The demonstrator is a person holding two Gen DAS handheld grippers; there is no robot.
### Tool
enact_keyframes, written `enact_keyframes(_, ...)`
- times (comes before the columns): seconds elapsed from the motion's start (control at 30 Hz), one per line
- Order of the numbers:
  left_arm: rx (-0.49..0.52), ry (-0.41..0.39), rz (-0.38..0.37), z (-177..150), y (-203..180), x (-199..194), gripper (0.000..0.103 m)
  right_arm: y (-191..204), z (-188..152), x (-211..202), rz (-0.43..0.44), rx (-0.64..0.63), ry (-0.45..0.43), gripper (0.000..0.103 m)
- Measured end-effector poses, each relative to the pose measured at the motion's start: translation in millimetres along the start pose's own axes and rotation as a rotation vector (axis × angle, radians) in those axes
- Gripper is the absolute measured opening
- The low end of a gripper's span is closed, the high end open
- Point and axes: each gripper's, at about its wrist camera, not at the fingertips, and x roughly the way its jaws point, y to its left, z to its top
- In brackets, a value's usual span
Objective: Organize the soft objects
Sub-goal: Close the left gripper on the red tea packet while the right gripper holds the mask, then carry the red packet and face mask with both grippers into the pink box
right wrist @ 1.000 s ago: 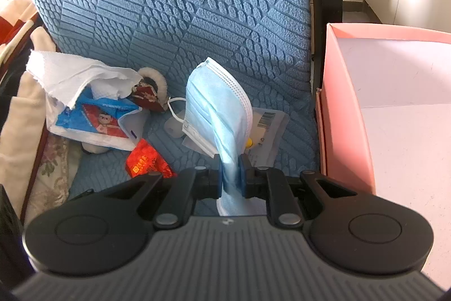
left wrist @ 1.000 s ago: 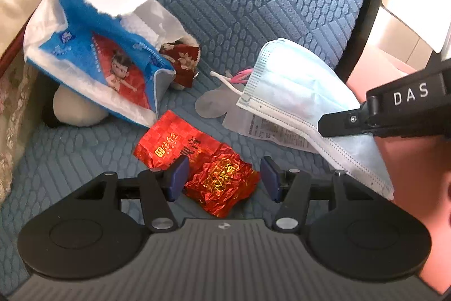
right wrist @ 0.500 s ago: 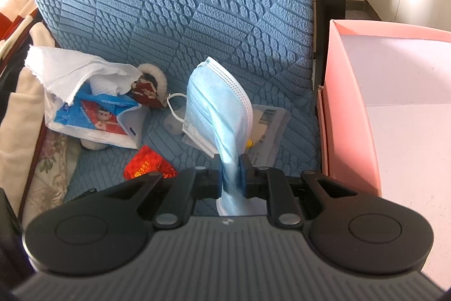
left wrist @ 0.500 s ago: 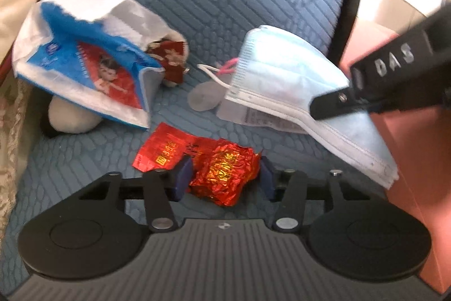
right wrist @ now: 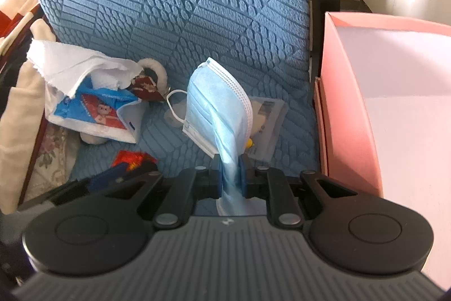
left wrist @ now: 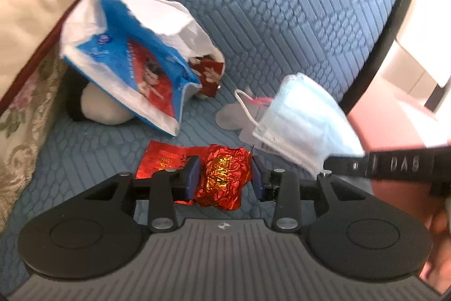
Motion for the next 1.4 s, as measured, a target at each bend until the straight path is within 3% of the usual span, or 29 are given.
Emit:
enact_keyframes(0.7,-0.155,-0.025,0.032,-33,31,-83,0.043,24,-61,-49,0.019,-0.027,-0.003,0.016)
enact_keyframes(0.93,-0.210,0.006,0.007,-48,30,-100,0.043,17,-81,-71,-0.003,-0.029,-0.014,0.016)
enact_keyframes(1.4,-0.200,0.022,-0.054,-50,5,-151,0.043,11,-101,-128,-0.024,0.048,-0.049,0.016)
